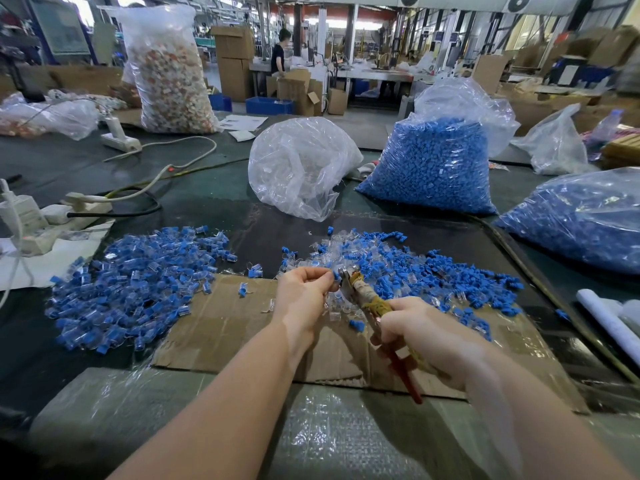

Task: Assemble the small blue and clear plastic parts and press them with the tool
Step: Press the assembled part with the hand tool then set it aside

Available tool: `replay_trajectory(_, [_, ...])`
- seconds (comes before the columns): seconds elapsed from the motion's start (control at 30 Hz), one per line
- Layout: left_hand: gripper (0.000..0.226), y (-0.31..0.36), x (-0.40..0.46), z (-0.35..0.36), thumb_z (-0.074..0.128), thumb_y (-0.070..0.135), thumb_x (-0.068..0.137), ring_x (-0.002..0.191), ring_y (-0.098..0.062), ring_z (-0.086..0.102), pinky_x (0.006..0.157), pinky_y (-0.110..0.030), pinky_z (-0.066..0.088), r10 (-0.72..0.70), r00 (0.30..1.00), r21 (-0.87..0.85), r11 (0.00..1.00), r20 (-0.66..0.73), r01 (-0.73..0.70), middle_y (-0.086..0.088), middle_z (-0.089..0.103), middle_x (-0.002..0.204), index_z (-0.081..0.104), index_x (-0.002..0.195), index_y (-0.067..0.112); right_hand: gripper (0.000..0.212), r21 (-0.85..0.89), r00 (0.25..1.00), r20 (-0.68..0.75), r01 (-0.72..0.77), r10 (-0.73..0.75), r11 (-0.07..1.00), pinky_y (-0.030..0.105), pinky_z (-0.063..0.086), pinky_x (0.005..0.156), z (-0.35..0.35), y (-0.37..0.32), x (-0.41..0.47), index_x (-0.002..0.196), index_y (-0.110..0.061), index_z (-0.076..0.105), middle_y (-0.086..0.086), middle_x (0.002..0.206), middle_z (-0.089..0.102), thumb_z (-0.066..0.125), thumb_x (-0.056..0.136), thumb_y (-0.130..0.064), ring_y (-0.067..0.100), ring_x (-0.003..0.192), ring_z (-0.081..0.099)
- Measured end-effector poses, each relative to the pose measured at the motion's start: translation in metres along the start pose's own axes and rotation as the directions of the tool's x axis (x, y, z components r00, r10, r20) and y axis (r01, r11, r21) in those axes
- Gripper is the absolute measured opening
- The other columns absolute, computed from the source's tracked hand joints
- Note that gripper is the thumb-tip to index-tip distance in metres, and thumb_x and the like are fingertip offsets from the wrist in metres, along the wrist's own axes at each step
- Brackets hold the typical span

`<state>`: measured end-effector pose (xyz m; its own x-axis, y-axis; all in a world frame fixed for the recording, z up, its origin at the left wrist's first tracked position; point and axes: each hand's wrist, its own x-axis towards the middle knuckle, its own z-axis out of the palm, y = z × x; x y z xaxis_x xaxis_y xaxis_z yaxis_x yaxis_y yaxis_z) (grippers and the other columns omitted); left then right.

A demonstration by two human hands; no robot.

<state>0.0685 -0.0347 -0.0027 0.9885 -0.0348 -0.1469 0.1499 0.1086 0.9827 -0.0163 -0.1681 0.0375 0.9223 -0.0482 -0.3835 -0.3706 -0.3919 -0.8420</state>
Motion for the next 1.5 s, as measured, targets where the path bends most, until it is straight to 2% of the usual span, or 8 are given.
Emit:
replay_trajectory(0.53, [0.006, 0.005, -0.005, 0.002, 0.059, 0.007, 0.089, 0.051, -0.006, 0.046, 0.051, -0.021, 0.039, -0.044, 0.999, 0.014, 0.999, -0.033, 0.044, -0.006, 0.064, 0.072, 0.064, 0.087, 0.006, 0.011, -0.167, 0.998, 0.069, 0.015, -0.004, 0.986, 0.038, 0.037, 0.074, 0.000, -0.011, -0.007, 0.075, -0.015, 0.039, 0.009, 0.085, 0.043, 0.044, 0.082, -0.008, 0.023, 0.081, 0.045])
replay_trajectory(0.73, [0.005, 0.006, -0.007, 0.005, 0.059, 0.006, 0.089, 0.061, -0.011, 0.056, 0.092, -0.047, 0.044, -0.046, 0.999, -0.026, 0.999, -0.007, 0.045, -0.011, 0.066, 0.080, 0.064, 0.089, 0.006, 0.019, -0.248, 0.998, 0.035, 0.062, -0.054, 0.967, 0.034, 0.034, 0.062, 0.002, -0.014, -0.012, 0.071, -0.016, 0.038, 0.005, 0.072, 0.041, 0.045, 0.086, -0.006, 0.021, 0.068, 0.042])
replay_trajectory(0.87, [0.005, 0.004, -0.009, 0.007, 0.058, 0.006, 0.089, 0.039, 0.004, 0.048, 0.098, -0.049, 0.040, -0.011, 1.000, 0.002, 1.000, -0.003, 0.011, -0.006, 0.064, 0.075, 0.063, 0.089, 0.007, 0.025, -0.276, 0.996, -0.013, 0.085, -0.092, 0.957, 0.026, 0.029, 0.048, 0.005, -0.011, -0.008, 0.066, -0.016, 0.037, 0.001, 0.060, 0.037, 0.044, 0.085, -0.002, 0.014, 0.050, 0.035])
replay_trajectory(1.03, [0.006, 0.004, -0.008, 0.004, 0.058, 0.006, 0.089, 0.048, 0.000, 0.052, 0.071, -0.030, 0.050, -0.015, 1.000, -0.015, 1.000, -0.008, 0.015, -0.008, 0.065, 0.078, 0.063, 0.090, 0.007, 0.008, -0.095, 0.998, 0.013, 0.067, -0.066, 0.993, 0.025, 0.031, 0.049, 0.004, -0.005, -0.007, 0.081, -0.014, 0.054, 0.001, 0.064, 0.047, 0.052, 0.084, -0.006, 0.013, 0.053, 0.041])
replay_trajectory(1.17, [0.008, 0.001, -0.005, -0.015, 0.054, 0.007, 0.092, 0.036, 0.002, 0.045, 0.035, -0.012, 0.035, 0.068, 0.994, 0.098, 0.993, -0.083, -0.060, -0.004, 0.062, 0.076, 0.061, 0.093, 0.009, 0.039, -0.029, 0.988, -0.137, 0.072, -0.076, 0.997, 0.018, 0.035, 0.040, -0.005, 0.001, -0.004, 0.114, -0.019, 0.052, 0.001, 0.072, 0.056, 0.058, 0.079, -0.004, 0.004, 0.041, 0.047])
replay_trajectory(1.27, [0.016, -0.002, 0.004, -0.044, 0.048, 0.008, 0.095, 0.048, -0.004, 0.047, 0.041, -0.012, 0.036, 0.300, 0.944, 0.459, 0.864, -0.137, -0.208, 0.006, 0.060, 0.078, 0.062, 0.099, 0.014, 0.039, -0.185, 0.928, -0.322, 0.132, -0.187, 0.974, 0.022, 0.037, 0.041, -0.020, 0.010, 0.001, 0.110, -0.024, 0.049, 0.004, 0.074, 0.058, 0.059, 0.079, -0.004, 0.008, 0.045, 0.049])
replay_trajectory(1.33, [0.019, -0.002, 0.011, -0.066, 0.044, 0.008, 0.096, 0.063, -0.012, 0.052, 0.054, -0.016, 0.040, 0.416, 0.899, 0.671, 0.707, -0.136, -0.226, 0.001, 0.060, 0.088, 0.062, 0.103, 0.011, 0.041, -0.308, 0.894, -0.399, 0.079, -0.204, 0.948, 0.032, 0.047, 0.057, -0.034, 0.020, 0.006, 0.118, -0.017, 0.052, 0.010, 0.090, 0.062, 0.060, 0.079, -0.008, 0.022, 0.069, 0.061])
replay_trajectory(1.5, [0.023, -0.010, 0.024, -0.116, 0.040, 0.000, 0.095, 0.094, -0.022, 0.044, 0.082, -0.031, 0.035, 0.447, 0.890, 0.909, 0.402, -0.089, -0.111, -0.012, 0.052, 0.100, 0.057, 0.110, 0.001, 0.060, -0.526, 0.824, -0.545, -0.190, -0.157, 0.829, 0.038, 0.037, 0.094, -0.062, 0.042, 0.017, 0.138, -0.011, 0.041, 0.020, 0.121, 0.050, 0.059, 0.082, -0.017, 0.034, 0.113, 0.045])
